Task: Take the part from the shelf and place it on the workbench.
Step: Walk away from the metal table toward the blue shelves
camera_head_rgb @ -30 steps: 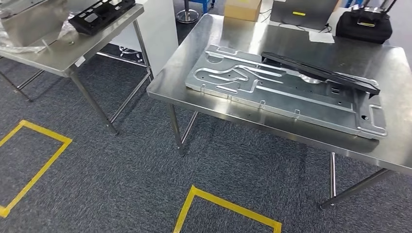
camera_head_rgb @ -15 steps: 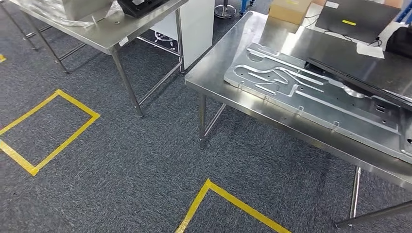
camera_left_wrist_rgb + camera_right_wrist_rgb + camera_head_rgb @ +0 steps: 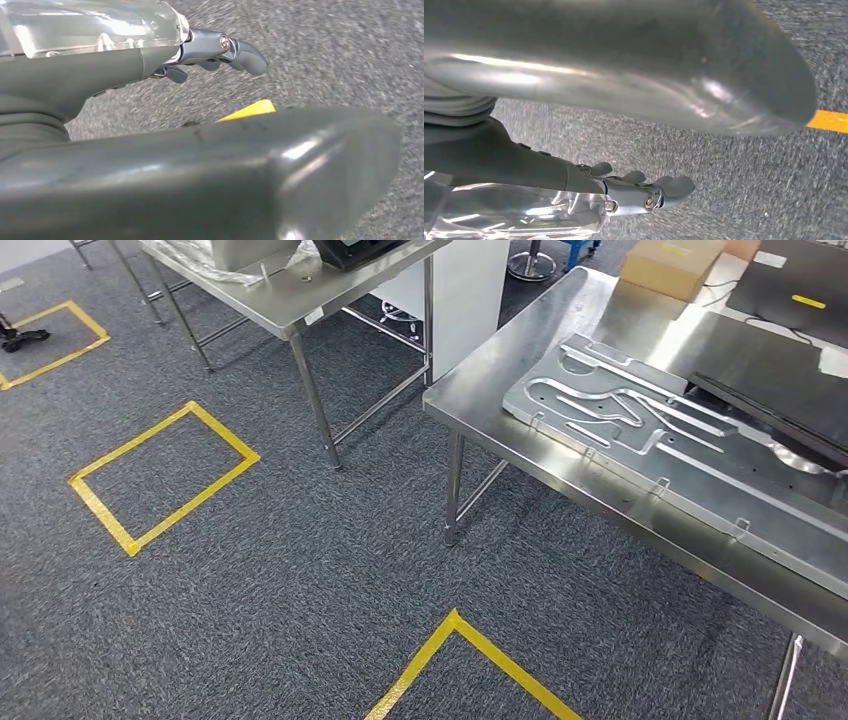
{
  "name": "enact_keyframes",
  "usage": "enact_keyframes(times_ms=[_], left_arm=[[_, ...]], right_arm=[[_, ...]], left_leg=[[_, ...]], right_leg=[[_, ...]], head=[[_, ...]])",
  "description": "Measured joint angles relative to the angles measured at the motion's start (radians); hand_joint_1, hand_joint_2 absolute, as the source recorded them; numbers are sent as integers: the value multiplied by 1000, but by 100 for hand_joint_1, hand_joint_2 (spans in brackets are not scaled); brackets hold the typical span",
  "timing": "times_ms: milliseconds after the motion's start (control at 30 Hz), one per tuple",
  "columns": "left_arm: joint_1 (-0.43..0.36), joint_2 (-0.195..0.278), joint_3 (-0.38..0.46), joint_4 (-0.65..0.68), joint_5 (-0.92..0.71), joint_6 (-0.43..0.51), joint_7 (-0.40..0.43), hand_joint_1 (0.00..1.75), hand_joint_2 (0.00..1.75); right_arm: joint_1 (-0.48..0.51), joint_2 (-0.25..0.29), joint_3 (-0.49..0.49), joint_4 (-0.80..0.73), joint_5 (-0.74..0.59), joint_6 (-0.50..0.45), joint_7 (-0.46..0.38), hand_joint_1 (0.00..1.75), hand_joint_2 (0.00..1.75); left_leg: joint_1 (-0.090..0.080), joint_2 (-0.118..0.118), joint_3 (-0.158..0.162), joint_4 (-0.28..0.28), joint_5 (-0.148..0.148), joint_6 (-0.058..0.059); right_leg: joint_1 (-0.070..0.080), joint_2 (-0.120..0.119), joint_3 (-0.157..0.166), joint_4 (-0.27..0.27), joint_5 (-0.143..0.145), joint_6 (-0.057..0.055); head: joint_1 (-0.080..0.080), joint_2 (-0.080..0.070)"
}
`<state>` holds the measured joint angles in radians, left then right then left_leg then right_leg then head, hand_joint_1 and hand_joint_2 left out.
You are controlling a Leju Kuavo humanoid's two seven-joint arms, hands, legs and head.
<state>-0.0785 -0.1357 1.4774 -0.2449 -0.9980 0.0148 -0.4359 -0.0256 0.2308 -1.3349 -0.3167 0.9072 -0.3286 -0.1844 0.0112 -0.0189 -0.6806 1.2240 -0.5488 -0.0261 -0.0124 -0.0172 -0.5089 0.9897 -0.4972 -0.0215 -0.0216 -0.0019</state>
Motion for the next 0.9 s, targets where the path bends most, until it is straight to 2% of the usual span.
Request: enact_keyframes(times_ms=[33,67,100,133,200,233,267,333,367,400,433,467,500,533,567,600,633,667,700,733,767,800,867,900], left_arm=[[1,0,-1,0,-6,5,6,0,0],[2,-1,-4,0,-13,11,12,0,0],[4,-2,-7,0,-20,17,18,0,0],[5,-3,-10,0,-26,24,21,0,0],[3,-5,-18,0,-36,36,20,0,0],[1,-8,-22,0,-41,42,17,0,0],[0,-10,-25,0,-46,48,14,0,0],[2,-13,-33,0,-55,57,9,0,0],[4,-15,-36,0,-57,59,7,0,0],[5,-16,-39,0,-59,62,7,0,0],[4,-18,-41,0,-59,63,6,0,0],[3,-20,-42,0,-60,64,6,0,0],[2,-21,-44,0,-61,64,4,0,0],[1,-23,-45,0,-63,64,0,0,0],[1,-24,-46,0,-66,64,-4,0,0],[2,-26,-49,0,-69,64,-10,0,0],[2,-28,-52,0,-71,64,-15,0,0],[2,-30,-56,0,-72,64,-20,0,0],[1,-32,-60,0,-73,64,-24,0,0],[-1,-33,-63,0,-74,65,-27,0,0],[-3,-34,-65,0,-75,67,-27,0,0],[-3,-35,-67,0,-76,71,-26,0,0],[0,-36,-69,0,-81,80,-20,0,0],[3,-37,-70,0,-82,85,-17,0,0]], right_arm=[[0,-2,-2,4,1,0,6,0,0],[-1,-5,-3,8,1,0,11,0,0],[-3,-8,-4,12,2,2,14,0,0],[-4,-11,-5,15,1,6,14,0,0],[-7,-18,-7,21,-2,18,7,0,0],[-8,-22,-8,23,-3,24,2,0,0],[-10,-26,-11,25,-4,31,-2,0,0],[-17,-34,-15,29,-6,40,-7,0,0],[-20,-38,-16,30,-6,42,-8,0,0],[-22,-41,-18,31,-6,43,-9,0,0],[-22,-44,-19,32,-6,44,-10,0,0],[-20,-46,-20,33,-7,44,-10,0,0],[-19,-48,-21,35,-7,45,-10,0,0],[-18,-49,-21,37,-7,45,-8,0,0],[-17,-51,-21,39,-6,47,-5,0,0],[-17,-54,-22,41,-4,49,3,0,0],[-16,-56,-22,42,0,53,14,0,0],[-16,-59,-22,43,5,56,26,0,0],[-14,-62,-22,45,10,60,37,0,0],[-13,-63,-22,46,14,63,48,0,0],[-11,-64,-21,48,19,64,60,0,0],[-10,-64,-21,49,24,65,70,0,0],[-11,-64,-21,51,31,66,86,0,0],[-11,-64,-21,51,33,67,88,0,0]], left_leg=[[1,6,-18,47,-16,-2],[1,9,-20,62,-15,-3],[1,14,-2,37,4,-3],[1,22,34,-22,33,0],[-6,64,108,-155,72,13],[-10,79,128,-195,79,20],[-14,86,134,-213,78,27],[-16,66,130,-217,81,38],[-14,57,131,-222,85,44],[-11,47,133,-228,90,50],[-8,38,134,-232,95,56],[-6,29,134,-235,99,60],[-6,19,131,-235,101,63],[-6,8,128,-235,103,64],[-6,-3,127,-234,103,64],[-6,-16,127,-234,103,63],[-5,-29,128,-232,103,61],[-4,-43,129,-230,102,58],[-3,-57,129,-225,101,53],[-4,-69,126,-220,99,48],[-5,-79,123,-216,98,41],[-6,-88,118,-213,98,34],[-3,-100,112,-212,98,21],[-2,-85,106,-200,90,17]], right_leg=[[2,-15,-1,1,-1,-1],[3,-29,-2,2,-2,-1],[4,-42,-2,4,-3,0],[5,-53,0,5,-5,1],[10,-73,3,8,-9,8],[12,-82,5,9,-11,13],[14,-91,6,9,-13,18],[15,-109,10,7,-15,28],[13,-104,13,9,-18,34],[12,-86,11,20,-29,40],[9,-57,-2,52,-53,45],[6,-24,-26,105,-86,49],[4,0,-60,174,-123,51],[2,11,-96,246,-154,53],[1,15,-122,297,-168,54],[-1,16,-132,308,-157,56],[-3,18,-121,277,-126,57],[-7,25,-94,214,-82,58],[-11,46,-61,136,-42,58],[-14,66,-37,76,-17,57],[-16,81,-22,40,-6,54],[-14,89,-18,27,-6,49],[-12,69,-18,25,-4,34],[-12,59,-17,23,-2,25]], head=[[0,0],[0,0],[0,0],[0,0],[0,0],[1,0],[2,0],[2,0],[2,0],[3,0],[5,0],[7,0],[9,0],[10,0],[10,0],[10,0],[10,0],[10,0],[10,0],[10,0],[10,0],[10,0],[10,0],[9,0]])
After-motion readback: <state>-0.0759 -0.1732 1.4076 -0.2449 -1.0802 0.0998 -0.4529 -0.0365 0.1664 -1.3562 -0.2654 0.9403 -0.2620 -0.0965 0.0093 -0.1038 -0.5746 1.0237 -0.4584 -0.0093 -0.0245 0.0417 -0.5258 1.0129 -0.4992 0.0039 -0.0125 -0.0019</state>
